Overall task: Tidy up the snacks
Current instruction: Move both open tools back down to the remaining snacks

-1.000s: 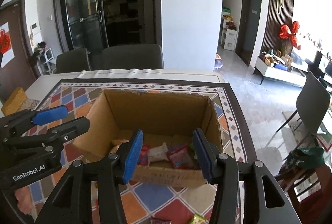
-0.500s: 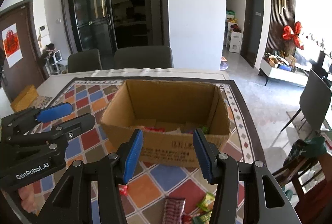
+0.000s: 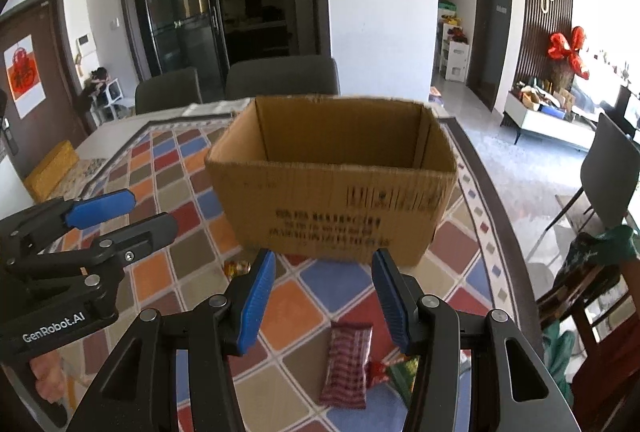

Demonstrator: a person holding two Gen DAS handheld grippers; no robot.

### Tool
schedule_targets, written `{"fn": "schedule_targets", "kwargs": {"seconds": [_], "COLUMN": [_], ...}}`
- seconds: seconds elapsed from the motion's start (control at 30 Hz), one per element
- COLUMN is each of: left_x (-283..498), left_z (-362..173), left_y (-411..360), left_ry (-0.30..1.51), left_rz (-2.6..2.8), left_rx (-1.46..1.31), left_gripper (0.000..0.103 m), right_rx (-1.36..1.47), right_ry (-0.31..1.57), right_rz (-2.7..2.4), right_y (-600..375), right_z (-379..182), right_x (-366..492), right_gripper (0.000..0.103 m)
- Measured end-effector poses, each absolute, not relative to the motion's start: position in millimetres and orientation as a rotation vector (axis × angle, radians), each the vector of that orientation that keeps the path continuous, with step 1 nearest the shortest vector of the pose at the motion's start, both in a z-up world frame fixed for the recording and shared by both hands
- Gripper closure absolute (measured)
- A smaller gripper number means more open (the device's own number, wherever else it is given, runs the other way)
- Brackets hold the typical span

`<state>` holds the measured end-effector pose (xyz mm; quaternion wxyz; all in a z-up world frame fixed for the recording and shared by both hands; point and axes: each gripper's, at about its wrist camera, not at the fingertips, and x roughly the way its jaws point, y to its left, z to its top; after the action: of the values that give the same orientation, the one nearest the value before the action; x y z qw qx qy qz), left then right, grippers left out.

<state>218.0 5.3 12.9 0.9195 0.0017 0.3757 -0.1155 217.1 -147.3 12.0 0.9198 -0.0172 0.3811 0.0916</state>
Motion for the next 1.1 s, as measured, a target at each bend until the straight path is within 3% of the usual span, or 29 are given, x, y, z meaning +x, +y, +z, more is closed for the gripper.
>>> {"fn": "schedule_targets", "kwargs": {"seconds": [1.1], "left_x": [224], "left_z": [-104], "left_y": [1], "left_ry": [1.075], "left_rz": [-0.235], "left_rx": [-0.056], "left_gripper": [0.045], "right_rx": [-0.026], "right_ry": [1.107], "right_rz": [0.172], "right_y": [-151], "right_z": [-99], "right_x": [216], "right_gripper": [0.052]}}
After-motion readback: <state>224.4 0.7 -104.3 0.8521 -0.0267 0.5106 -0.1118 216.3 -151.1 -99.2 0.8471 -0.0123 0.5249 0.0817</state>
